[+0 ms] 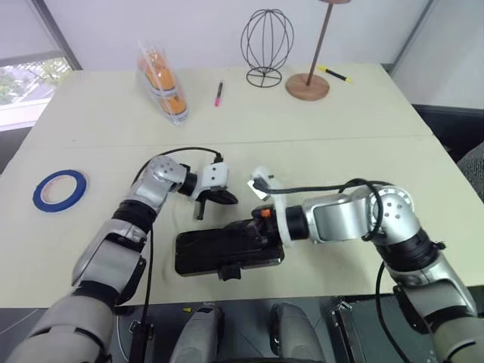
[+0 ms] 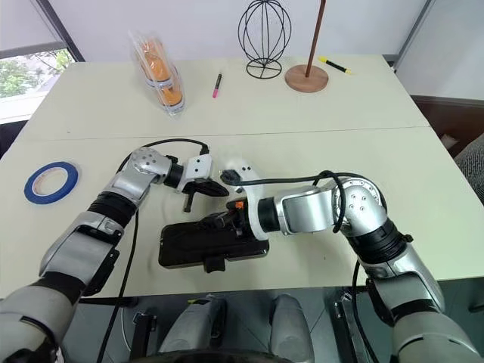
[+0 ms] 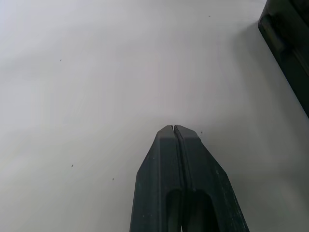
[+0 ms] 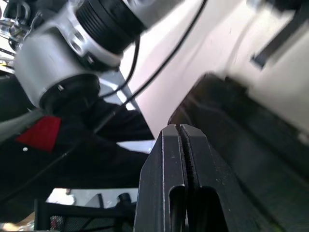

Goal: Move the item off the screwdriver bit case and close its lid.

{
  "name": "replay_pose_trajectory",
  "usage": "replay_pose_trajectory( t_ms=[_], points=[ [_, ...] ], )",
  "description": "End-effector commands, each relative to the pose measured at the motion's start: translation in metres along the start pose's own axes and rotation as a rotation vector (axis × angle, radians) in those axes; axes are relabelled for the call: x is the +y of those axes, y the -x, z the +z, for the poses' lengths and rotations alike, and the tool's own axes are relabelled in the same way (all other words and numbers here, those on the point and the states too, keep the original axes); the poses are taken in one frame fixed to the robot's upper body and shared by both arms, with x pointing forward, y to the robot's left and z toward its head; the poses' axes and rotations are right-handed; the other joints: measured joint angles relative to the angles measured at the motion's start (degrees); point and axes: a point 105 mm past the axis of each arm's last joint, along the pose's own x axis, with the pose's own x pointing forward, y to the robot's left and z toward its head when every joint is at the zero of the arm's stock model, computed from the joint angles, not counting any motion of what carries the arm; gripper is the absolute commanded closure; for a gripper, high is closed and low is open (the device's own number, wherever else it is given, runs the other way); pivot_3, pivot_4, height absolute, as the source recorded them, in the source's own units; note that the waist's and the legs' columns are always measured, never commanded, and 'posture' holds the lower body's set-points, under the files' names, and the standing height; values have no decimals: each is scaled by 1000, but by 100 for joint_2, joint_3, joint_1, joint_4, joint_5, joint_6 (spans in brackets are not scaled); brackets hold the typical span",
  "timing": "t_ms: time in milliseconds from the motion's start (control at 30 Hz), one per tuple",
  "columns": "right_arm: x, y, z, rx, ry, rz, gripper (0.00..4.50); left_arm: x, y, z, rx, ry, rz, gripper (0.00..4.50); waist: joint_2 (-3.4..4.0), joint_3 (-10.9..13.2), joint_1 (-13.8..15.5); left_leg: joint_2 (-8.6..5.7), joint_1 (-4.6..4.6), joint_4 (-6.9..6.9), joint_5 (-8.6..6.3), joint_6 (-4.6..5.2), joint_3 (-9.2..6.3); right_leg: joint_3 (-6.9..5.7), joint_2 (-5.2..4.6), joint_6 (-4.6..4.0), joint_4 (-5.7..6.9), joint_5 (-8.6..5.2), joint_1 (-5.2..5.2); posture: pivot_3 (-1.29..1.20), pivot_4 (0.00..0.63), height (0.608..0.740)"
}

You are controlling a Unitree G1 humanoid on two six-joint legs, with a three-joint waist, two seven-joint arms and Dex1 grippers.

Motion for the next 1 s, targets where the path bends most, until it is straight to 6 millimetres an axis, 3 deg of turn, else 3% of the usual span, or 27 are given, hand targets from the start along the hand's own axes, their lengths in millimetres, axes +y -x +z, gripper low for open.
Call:
replay_pose_trajectory(
  t_ms=[33,400,1000],
  points=[
    [-5,-5,-21,79,-45,-11,4427,9,11,12,-25,-37,32,4500,0,0,0,0,0,0,0,0,0,0,0,0,0,0,0,0,150,740],
    [-14,-7,-44,166,-81,-38,4427,7,16,31,-123,7,30,4500,-1,1,-3,0,-5,2,0,0,-1,0,0,0,-1,0,-4,0,150,740],
    [-15,-8,-62,223,-104,-29,4427,-17,1,24,-94,2,-63,4500,-1,0,11,0,-5,2,-1,1,-2,-1,0,0,-2,0,-2,0,150,740]
  ],
)
